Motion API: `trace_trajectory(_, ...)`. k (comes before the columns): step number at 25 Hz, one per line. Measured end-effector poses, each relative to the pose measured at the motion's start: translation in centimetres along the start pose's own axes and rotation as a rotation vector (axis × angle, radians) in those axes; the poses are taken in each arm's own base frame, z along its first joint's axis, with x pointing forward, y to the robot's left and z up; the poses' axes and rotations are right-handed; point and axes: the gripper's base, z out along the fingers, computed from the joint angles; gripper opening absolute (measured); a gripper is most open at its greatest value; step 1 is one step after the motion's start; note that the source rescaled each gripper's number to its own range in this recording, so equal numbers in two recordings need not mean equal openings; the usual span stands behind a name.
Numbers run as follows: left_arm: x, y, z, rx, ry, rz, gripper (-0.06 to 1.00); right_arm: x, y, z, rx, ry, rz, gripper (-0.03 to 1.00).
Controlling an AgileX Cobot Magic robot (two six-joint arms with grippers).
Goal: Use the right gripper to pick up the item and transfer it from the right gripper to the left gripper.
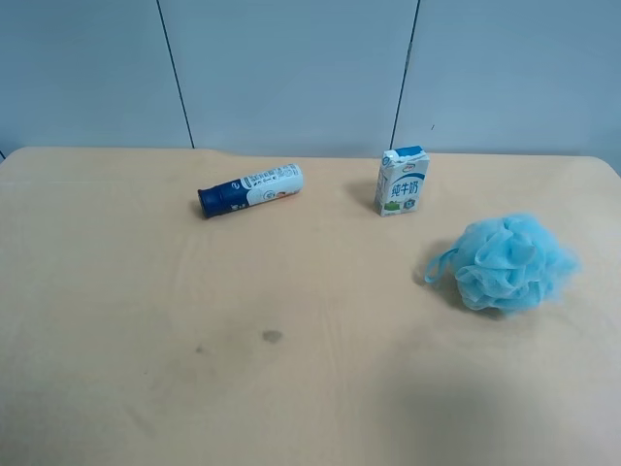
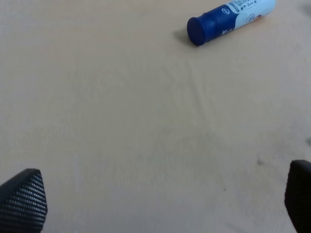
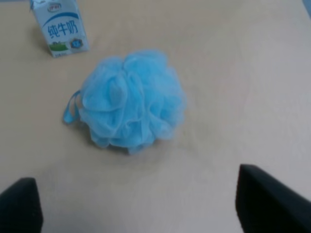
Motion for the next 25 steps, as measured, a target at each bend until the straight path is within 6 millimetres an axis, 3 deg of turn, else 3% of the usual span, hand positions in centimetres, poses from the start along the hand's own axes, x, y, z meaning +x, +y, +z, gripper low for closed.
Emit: trace_trajectory(25, 0.0, 0.0, 0.0, 0.0, 0.0, 0.0, 1.0, -0.01, 0.0, 0.01, 0.029, -0.001, 0.017, 1.0)
